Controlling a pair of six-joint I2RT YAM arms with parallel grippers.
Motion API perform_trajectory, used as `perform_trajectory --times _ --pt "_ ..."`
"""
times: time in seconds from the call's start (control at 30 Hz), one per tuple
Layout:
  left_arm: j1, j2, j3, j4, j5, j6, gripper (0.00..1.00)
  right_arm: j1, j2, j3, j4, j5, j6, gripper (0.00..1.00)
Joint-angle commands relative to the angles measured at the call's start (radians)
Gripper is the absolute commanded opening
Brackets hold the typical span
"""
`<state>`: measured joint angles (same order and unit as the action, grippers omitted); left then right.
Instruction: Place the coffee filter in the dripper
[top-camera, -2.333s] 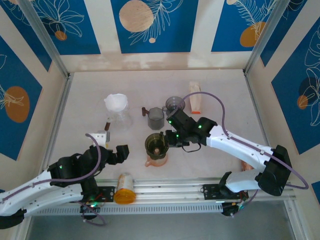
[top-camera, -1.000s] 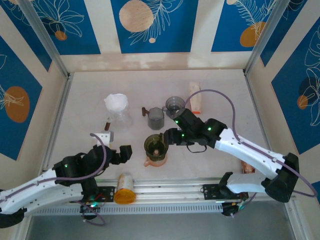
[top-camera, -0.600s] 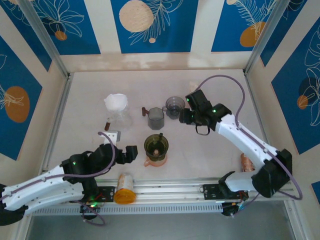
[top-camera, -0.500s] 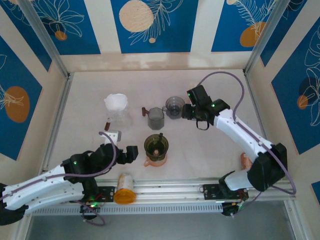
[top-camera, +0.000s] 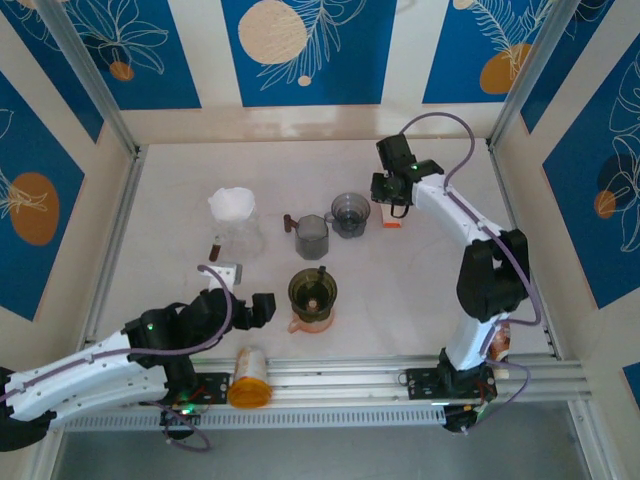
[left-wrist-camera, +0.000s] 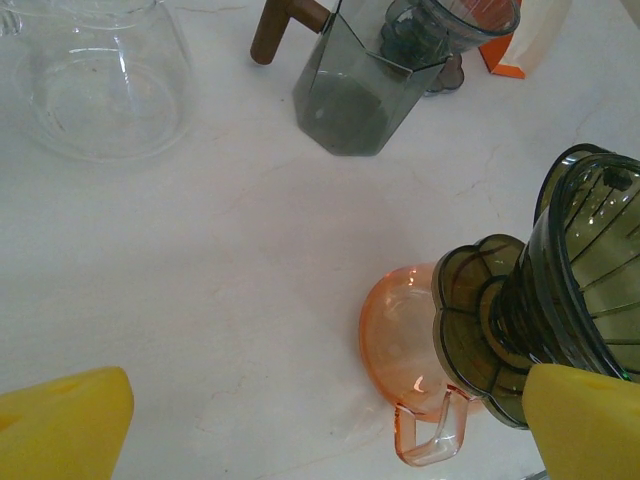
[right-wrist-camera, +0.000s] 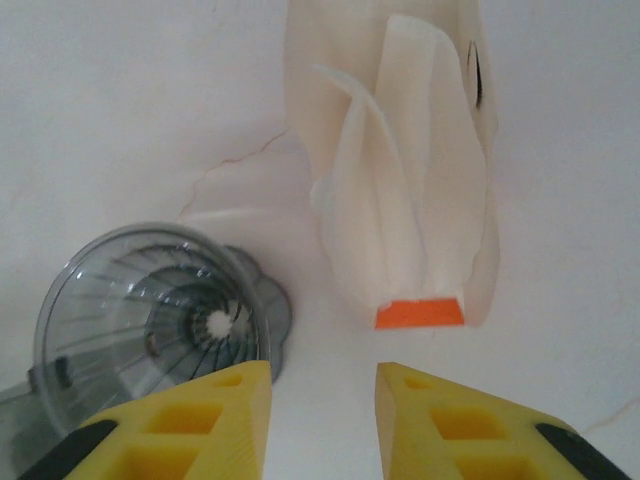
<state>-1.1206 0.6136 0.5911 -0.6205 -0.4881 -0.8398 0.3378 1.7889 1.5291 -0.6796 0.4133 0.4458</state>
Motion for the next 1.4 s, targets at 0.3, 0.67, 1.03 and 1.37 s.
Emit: perform_trajectory --times 0.3,0.67,1.03,1.37 --pt "-0.006 -0.020 -0.004 -0.013 -0.039 -0.003 1.00 -0.011 0.063 0.079 0.009 0.033 -0.019 0.32" --pt "-0.004 -0.003 -0.008 -0.002 -0.041 0.011 1.00 -0.031 0.158 0.190 -0.022 0.004 0.137 0.32" --pt "0.001 -0.008 -0.015 -0.002 -0.050 0.019 1.00 -0.035 0.240 0.276 -0.073 0.018 0.176 0.28" --pt "0.006 -0.008 -0.020 0.002 -0.049 0.020 1.00 -0.035 0.274 0.292 -0.094 0.020 0.163 0.16"
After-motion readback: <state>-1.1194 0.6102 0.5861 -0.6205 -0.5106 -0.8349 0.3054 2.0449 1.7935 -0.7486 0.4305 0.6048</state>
